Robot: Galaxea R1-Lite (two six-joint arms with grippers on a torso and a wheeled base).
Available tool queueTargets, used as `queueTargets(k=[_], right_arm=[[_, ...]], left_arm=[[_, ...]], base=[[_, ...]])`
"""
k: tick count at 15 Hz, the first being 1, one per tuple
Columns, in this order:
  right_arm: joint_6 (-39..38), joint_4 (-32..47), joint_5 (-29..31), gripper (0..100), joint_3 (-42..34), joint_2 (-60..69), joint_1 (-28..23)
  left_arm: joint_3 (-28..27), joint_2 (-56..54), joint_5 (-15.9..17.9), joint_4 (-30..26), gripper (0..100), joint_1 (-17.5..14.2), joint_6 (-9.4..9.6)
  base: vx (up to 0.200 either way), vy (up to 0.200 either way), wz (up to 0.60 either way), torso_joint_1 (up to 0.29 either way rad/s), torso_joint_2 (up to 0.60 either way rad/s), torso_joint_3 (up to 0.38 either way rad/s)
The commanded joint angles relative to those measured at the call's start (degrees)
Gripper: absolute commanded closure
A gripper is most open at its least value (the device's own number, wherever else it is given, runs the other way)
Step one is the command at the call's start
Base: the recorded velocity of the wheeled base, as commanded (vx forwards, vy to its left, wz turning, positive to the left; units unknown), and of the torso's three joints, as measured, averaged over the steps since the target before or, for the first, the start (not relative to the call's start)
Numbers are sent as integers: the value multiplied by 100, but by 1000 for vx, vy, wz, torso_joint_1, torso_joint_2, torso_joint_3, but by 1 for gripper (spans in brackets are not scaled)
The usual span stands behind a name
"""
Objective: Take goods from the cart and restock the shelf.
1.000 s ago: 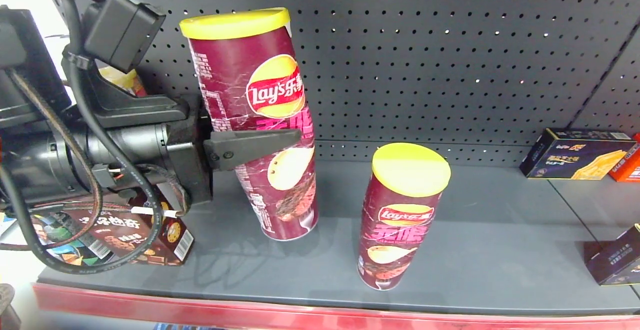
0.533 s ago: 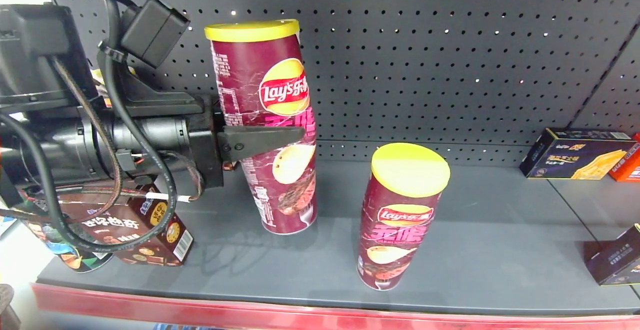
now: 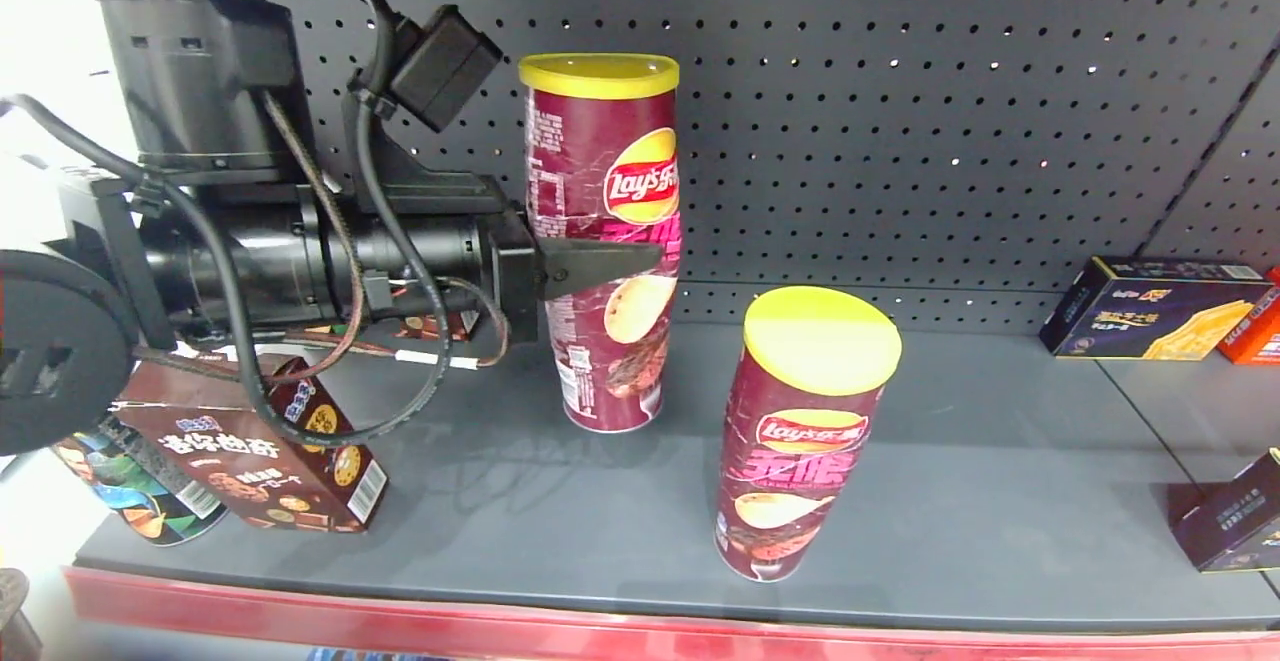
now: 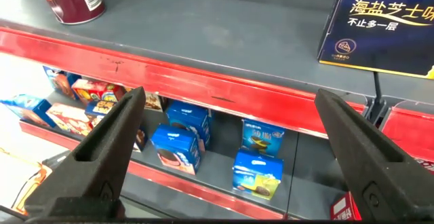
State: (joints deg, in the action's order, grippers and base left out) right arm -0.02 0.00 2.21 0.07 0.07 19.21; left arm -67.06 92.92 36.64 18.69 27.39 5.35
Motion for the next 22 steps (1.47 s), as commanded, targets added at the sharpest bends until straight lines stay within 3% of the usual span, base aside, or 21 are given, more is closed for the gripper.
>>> queueTargets(k=[1, 3, 4, 12, 15, 17, 22], right_arm=[[2, 0, -1, 0, 1, -7, 4], [-6, 0, -1, 0, 1, -7, 4], [2, 0, -1, 0, -7, -7, 4], [2, 0, -1, 0, 1, -7, 4], [2, 0, -1, 0, 1, -7, 4], [-6, 0, -1, 0, 1, -7, 4], [2, 0, -1, 0, 1, -7, 4]], left_arm=[[-149, 324, 27, 21, 100, 47, 19], [-448, 807, 80, 179, 100, 29, 291], [-563, 983, 80, 328, 100, 29, 326], [-1723, 2011, 62, 451, 100, 47, 326], [-1828, 2178, 62, 469, 100, 38, 344], [-1819, 2310, 62, 566, 100, 21, 467], [-1819, 2679, 18, 1234, 100, 38, 467]], base=[[0, 0, 0, 0, 0, 0], [0, 0, 0, 0, 0, 0], [0, 0, 0, 0, 0, 0], [0, 0, 0, 0, 0, 0], [0, 0, 0, 0, 0, 0], [0, 0, 0, 0, 0, 0], [0, 0, 0, 0, 0, 0]])
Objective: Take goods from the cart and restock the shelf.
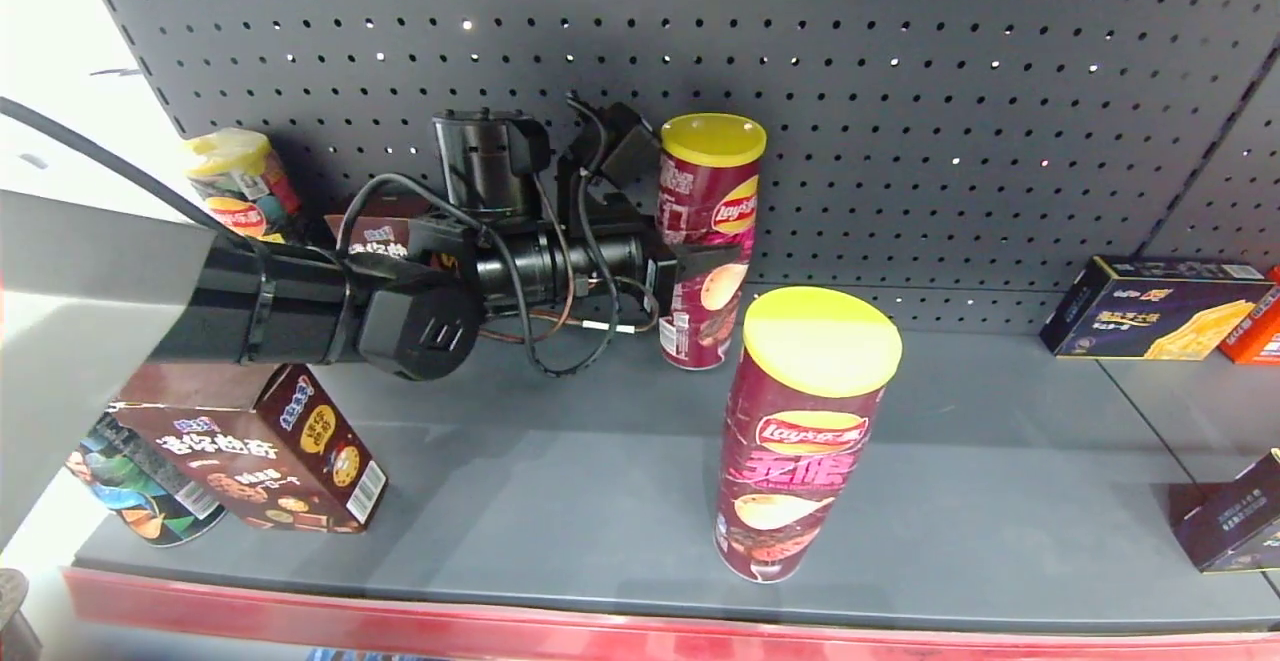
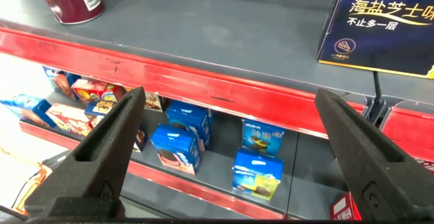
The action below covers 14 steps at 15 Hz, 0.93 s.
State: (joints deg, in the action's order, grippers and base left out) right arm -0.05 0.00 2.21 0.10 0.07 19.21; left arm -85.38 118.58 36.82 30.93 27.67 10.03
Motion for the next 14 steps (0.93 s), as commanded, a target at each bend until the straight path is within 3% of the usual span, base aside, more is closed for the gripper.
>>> queueTargets(k=[1, 14], right_arm=[[5, 0, -1, 0, -1, -7, 4], [5, 0, -1, 0, -10, -7, 4]], left_arm=[[4, 174, 1, 98, 100, 10, -1], [66, 377, -34, 326, 100, 195, 16]], base=[[0, 0, 0, 0, 0, 0], [0, 0, 0, 0, 0, 0]])
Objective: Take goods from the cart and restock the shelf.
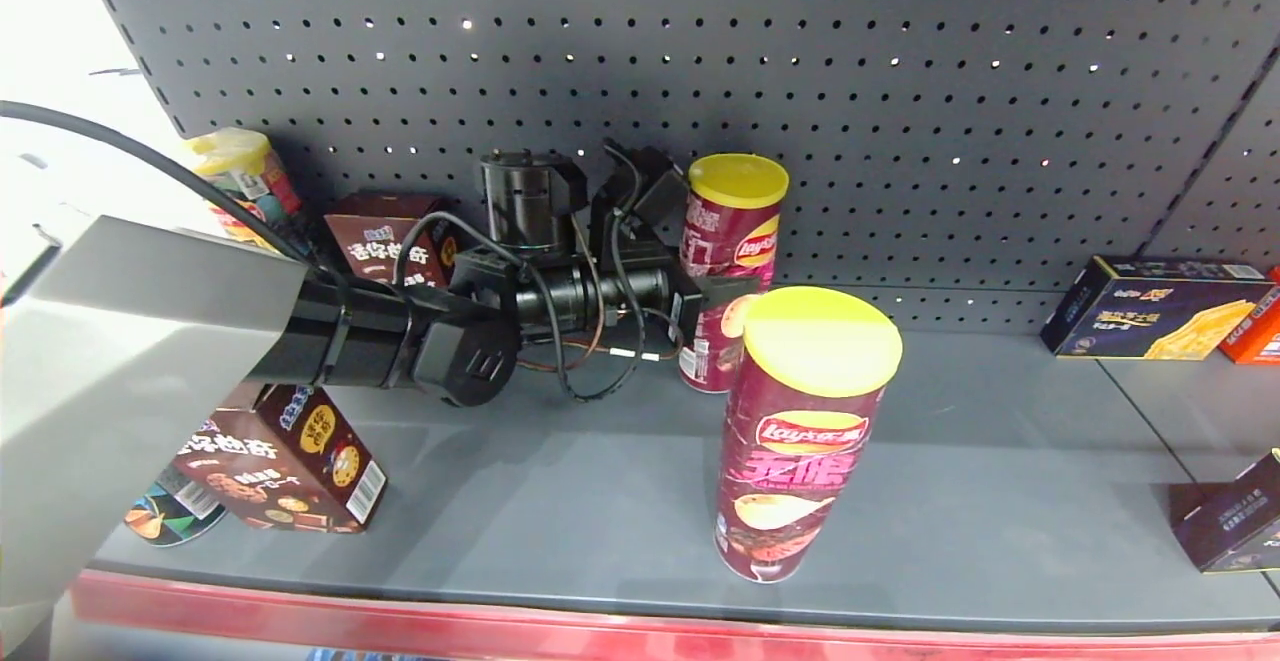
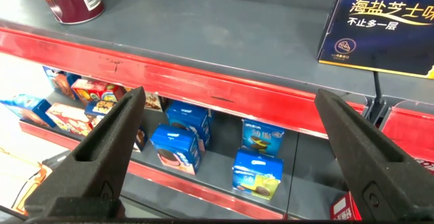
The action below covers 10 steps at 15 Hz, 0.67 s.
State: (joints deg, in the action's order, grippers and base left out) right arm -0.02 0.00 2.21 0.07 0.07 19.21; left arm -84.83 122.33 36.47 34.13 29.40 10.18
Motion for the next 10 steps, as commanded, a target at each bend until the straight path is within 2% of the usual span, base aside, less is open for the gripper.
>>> queueTargets(k=[1, 3, 4, 6, 8, 10], right_arm=[[-6, 0, -1, 0, -7, -7, 4], [2, 0, -1, 0, 1, -7, 4], [-6, 0, -1, 0, 1, -7, 4], [-6, 0, -1, 0, 1, -7, 4], [2, 0, -1, 0, 1, -7, 4], [-6, 0, -1, 0, 1, -7, 4]], left_arm=[[11, 10, 0, 6, 100, 30, 2], [11, 10, -61, 6, 100, 30, 10], [11, 19, -114, 6, 0, 48, 10], [11, 27, -158, 6, 0, 65, 10], [81, 10, -246, 357, 0, 48, -16], [345, -245, -264, 401, 0, 4, -7]], base=[[0, 0, 0, 0, 0, 0], [0, 0, 0, 0, 0, 0], [0, 0, 0, 0, 0, 0], [0, 0, 0, 0, 0, 0], [0, 0, 0, 0, 0, 0], [0, 0, 0, 0, 0, 0]])
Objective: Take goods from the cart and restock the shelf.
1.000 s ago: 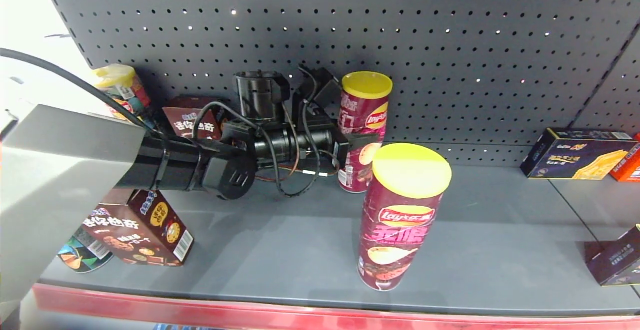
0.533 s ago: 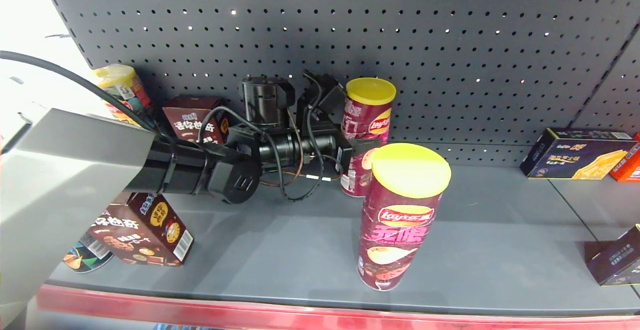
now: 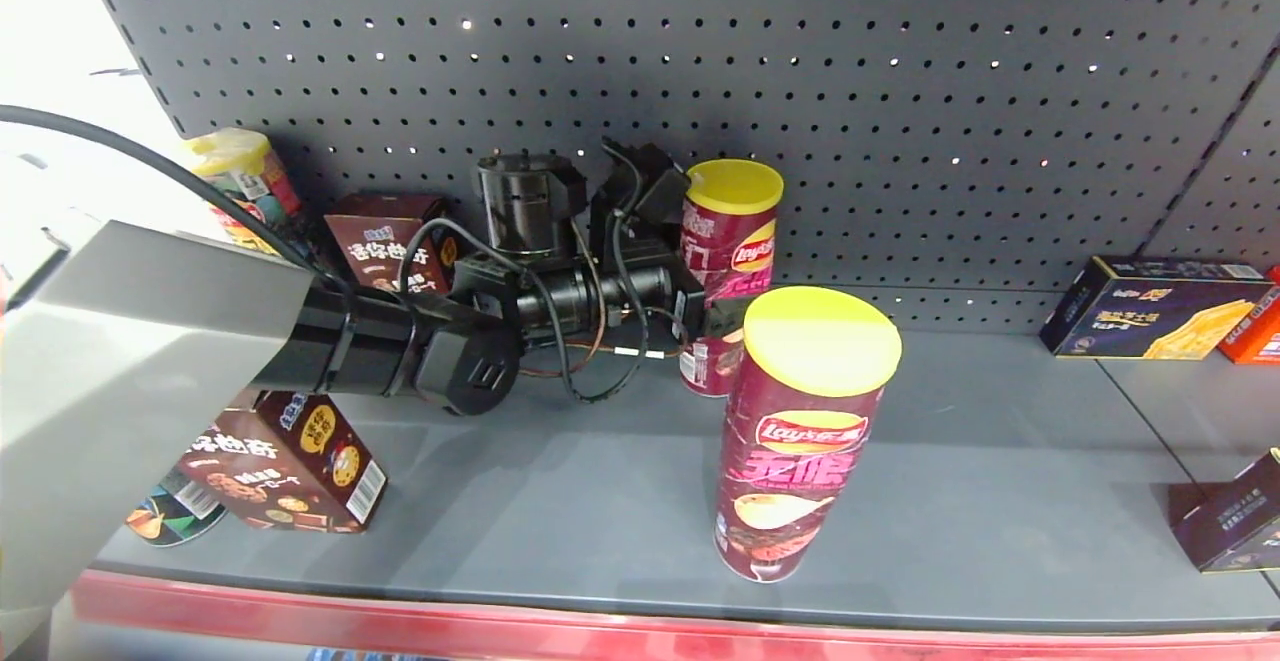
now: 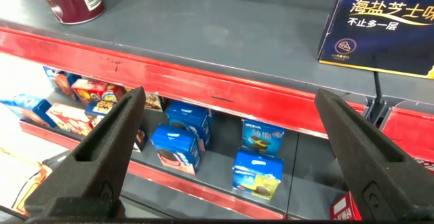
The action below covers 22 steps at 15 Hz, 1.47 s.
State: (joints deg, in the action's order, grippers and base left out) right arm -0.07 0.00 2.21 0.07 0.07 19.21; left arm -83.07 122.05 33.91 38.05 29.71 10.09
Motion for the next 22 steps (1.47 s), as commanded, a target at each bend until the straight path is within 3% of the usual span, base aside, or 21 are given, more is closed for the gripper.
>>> queueTargets(k=[1, 9, 11, 12, 15, 22], right_arm=[[7, 0, -1, 0, 1, -7, 4], [-1, 0, -1, 0, 1, -7, 4], [-1, 0, -1, 0, -7, -7, 4], [-1, 0, -1, 0, 1, -7, 4], [-1, 0, -1, 0, 1, -7, 4], [7, 0, -1, 0, 1, -7, 4]], left_arm=[[309, -340, -16, 10, 0, -44, 1], [1636, -1597, -16, -157, 0, -97, 19], [1891, -1667, -104, -166, 0, -106, 168], [1943, -1667, -245, -245, 0, -97, 300], [1759, -1570, -1300, -737, 0, -18, 494], [1179, -1096, -1924, -746, 0, 26, 502]], base=[[0, 0, 0, 0, 0, 0], [0, 0, 0, 0, 0, 0], [0, 0, 0, 0, 0, 0], [0, 0, 0, 0, 0, 0], [0, 0, 0, 0, 0, 0], [0, 0, 0, 0, 0, 0]])
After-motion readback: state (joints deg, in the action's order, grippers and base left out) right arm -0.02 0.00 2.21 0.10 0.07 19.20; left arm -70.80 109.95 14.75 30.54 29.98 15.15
